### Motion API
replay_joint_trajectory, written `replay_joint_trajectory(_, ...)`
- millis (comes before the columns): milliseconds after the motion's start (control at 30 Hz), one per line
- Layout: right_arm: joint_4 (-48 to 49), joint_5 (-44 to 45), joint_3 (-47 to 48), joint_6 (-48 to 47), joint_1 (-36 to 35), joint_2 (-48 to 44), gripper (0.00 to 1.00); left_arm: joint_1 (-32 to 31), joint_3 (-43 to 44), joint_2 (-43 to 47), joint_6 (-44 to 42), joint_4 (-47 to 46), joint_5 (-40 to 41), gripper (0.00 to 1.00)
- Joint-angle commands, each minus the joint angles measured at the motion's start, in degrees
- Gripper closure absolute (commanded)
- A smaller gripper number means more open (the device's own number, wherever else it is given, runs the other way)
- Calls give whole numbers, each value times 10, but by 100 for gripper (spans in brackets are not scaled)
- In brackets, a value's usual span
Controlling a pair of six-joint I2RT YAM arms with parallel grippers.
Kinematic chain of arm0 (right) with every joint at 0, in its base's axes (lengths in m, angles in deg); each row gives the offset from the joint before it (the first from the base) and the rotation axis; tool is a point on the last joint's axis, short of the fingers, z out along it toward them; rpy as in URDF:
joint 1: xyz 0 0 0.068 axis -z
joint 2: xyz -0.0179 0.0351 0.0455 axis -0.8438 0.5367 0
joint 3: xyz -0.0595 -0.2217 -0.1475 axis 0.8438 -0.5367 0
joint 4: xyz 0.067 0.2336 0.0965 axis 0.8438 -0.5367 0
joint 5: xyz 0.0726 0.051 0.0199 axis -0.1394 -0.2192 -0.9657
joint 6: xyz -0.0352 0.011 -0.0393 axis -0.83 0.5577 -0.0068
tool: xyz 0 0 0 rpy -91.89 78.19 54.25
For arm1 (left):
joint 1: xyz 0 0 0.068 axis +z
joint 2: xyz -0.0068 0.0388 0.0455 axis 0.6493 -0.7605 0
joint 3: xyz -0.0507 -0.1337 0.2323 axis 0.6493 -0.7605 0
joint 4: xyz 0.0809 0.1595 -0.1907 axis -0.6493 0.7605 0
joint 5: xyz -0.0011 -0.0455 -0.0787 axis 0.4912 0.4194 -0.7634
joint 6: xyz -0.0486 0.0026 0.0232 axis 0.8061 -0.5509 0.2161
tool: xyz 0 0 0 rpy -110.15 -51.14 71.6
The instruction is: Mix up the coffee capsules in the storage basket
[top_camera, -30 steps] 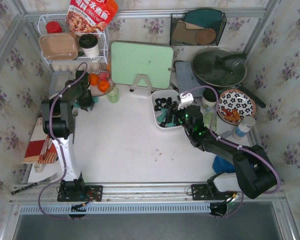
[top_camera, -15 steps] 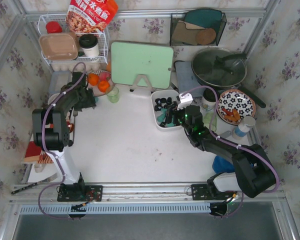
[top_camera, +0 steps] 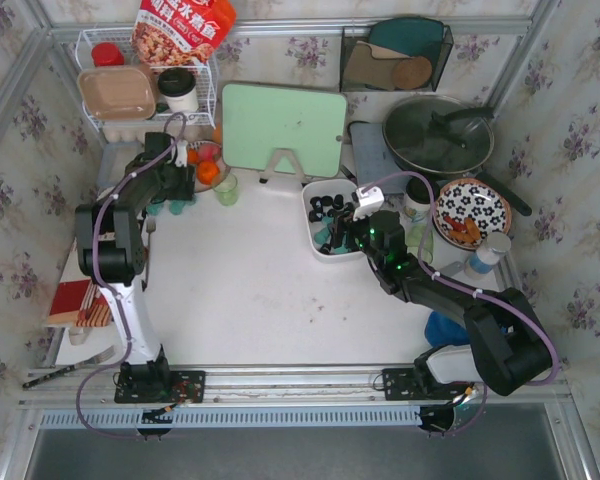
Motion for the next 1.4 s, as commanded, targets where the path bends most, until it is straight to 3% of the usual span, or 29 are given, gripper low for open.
replay_joint_trajectory(0, 26, -11, -2, -9, -2, -1, 29, 2, 77, -44, -49, 52, 0, 37)
replay_joint_trajectory(200, 27, -16, -1, -11, -3, 0, 29, 3, 141, -103, -61, 150, -8, 49)
replay_joint_trajectory(433, 27, -19, 0, -13, -4, 4, 29, 1, 101, -88, -29, 158, 14, 59)
replay_joint_trajectory(800, 25, -25, -1, -15, -6, -3, 29, -2, 83, -69, 5, 198, 52, 57)
replay_joint_trajectory(1100, 21, -46, 2, -16, -7, -6, 29, -6, 22, 12, 32, 166, 21, 37)
replay_joint_trajectory(1367, 19, -54, 5, -17, -9, -6, 29, -4, 26, -10, -24, 187, 6, 39)
